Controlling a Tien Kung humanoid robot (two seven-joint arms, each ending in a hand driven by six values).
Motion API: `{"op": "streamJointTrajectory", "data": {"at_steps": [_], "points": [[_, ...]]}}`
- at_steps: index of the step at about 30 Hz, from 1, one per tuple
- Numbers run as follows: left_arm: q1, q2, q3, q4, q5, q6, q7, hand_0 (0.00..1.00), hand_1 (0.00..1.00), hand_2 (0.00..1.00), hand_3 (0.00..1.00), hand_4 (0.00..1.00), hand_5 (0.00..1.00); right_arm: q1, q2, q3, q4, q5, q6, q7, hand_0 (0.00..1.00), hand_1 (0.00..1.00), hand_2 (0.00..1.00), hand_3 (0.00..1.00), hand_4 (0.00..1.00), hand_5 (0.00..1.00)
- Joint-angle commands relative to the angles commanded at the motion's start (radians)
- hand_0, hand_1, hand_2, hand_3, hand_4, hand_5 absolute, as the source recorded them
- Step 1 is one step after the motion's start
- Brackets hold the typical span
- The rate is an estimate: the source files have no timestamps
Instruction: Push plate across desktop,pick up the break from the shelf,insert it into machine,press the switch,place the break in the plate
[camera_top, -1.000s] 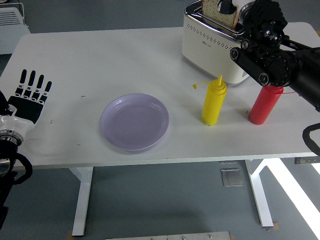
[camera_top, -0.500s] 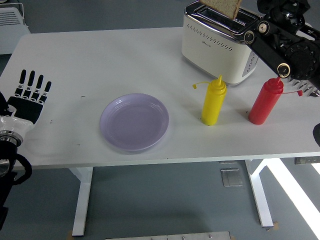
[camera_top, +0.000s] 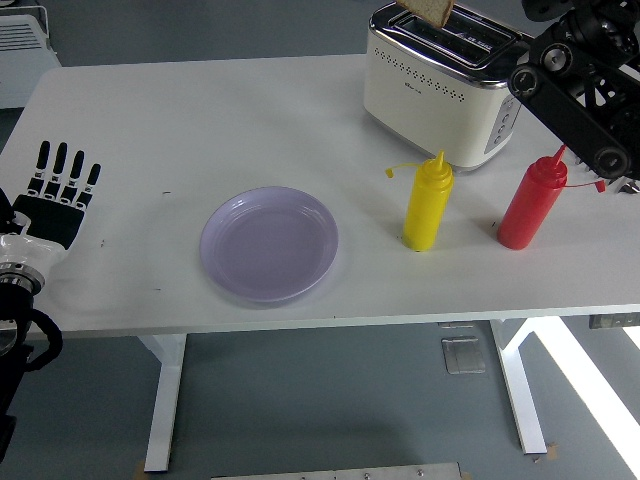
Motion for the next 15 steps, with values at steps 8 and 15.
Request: {"op": "streamJointTrajectory", "data": {"at_steps": [8, 15], "points": [[0.001, -0.001, -0.002, 0.004, -0.002, -0.001, 0.001, 0.821, 0.744, 0.709, 0.756, 0.785, 0.970, -0.016, -0.041, -0.052, 0.224, 0.171, 0.039, -0.069, 0.480, 0.493, 0.418, 0.429, 0.203, 0.002], [0.002, -0.001, -0.003, 0.007, 0.000, -0.001, 0.000, 0.821, 0.744, 0.709, 0.755, 0.784, 0.969, -0.013, -0.047, -0.118, 0.399, 0.346, 0.065, -0.120, 0.476, 0.492, 0.419, 0.428, 0.203, 0.002]]}}
